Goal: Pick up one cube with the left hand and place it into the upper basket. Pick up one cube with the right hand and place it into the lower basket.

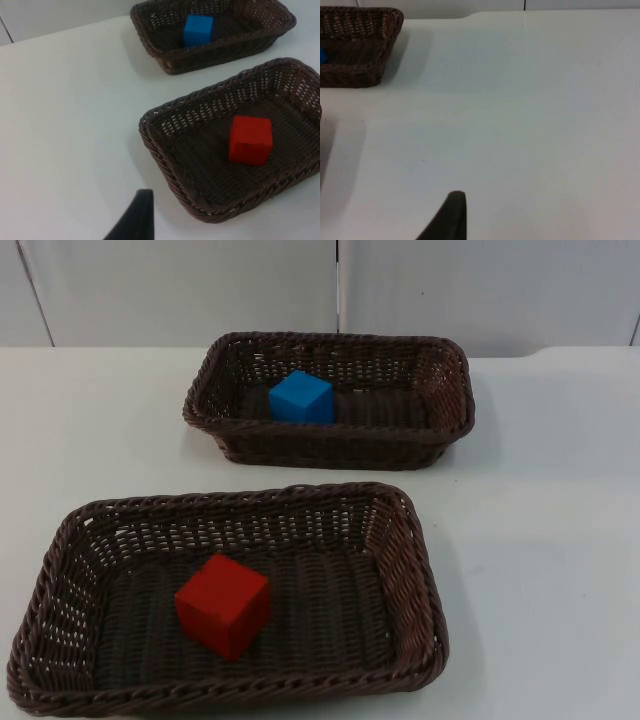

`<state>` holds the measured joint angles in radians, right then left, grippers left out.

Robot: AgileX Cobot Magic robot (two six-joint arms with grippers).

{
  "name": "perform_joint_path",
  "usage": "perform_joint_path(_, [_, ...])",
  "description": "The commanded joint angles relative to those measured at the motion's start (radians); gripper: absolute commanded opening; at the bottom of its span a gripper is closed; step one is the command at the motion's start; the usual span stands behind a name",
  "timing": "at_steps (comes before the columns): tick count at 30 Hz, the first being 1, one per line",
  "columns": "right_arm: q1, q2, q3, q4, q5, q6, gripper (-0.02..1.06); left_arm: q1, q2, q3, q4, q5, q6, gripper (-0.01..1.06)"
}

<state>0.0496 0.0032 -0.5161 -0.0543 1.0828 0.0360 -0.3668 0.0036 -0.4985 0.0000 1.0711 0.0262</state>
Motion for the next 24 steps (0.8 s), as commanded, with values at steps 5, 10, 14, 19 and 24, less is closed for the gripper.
perform_joint_path(5, [-0.007, -0.003, 0.001, 0.004, -0.003, 0.001, 1.05, -0.004, -0.004, 0.005, -0.011, 0.004, -0.001, 1.05])
perform_joint_path(10, [-0.007, -0.003, 0.001, 0.004, -0.003, 0.001, 1.05, 0.002, -0.004, 0.005, -0.012, 0.004, -0.001, 1.05])
perform_joint_path(14, [-0.007, -0.003, 0.001, 0.004, -0.003, 0.001, 1.05, 0.043, -0.004, 0.005, -0.012, 0.004, -0.001, 1.05])
perform_joint_path(19, [-0.007, -0.003, 0.001, 0.004, -0.003, 0.001, 1.05, 0.136, -0.004, 0.005, -0.012, 0.004, -0.001, 1.05])
perform_joint_path(24, [-0.007, -0.003, 0.001, 0.004, -0.003, 0.001, 1.05, 0.227, -0.004, 0.005, -0.012, 0.004, -0.001, 1.05])
